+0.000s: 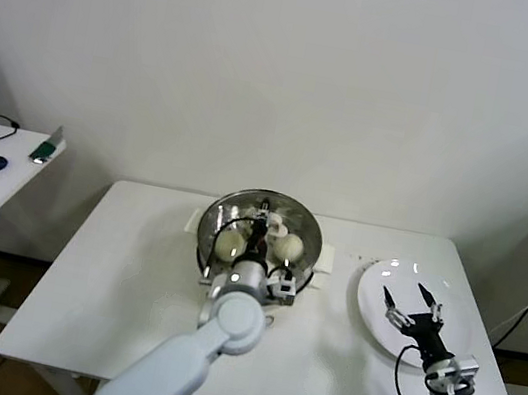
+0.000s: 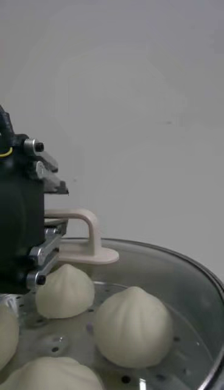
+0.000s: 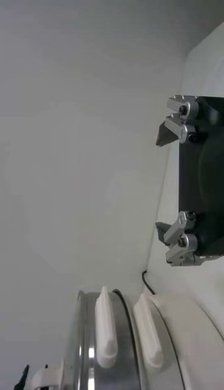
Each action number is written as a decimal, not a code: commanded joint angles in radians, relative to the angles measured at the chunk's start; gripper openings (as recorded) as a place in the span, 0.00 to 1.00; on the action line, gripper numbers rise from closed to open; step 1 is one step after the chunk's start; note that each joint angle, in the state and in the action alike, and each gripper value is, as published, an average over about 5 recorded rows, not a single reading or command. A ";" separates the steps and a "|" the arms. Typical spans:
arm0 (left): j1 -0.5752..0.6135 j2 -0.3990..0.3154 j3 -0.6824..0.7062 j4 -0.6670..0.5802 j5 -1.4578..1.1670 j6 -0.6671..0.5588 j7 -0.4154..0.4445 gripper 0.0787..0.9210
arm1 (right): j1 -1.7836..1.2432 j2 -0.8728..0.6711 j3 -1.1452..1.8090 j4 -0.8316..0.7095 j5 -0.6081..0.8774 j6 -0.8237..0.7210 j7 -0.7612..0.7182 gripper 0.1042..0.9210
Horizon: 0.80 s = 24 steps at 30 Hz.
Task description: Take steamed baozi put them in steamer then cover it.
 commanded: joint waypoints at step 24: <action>0.369 0.252 -0.263 -0.523 -0.448 -0.104 -0.267 0.88 | -0.002 -0.012 0.009 0.032 -0.035 -0.110 0.010 0.88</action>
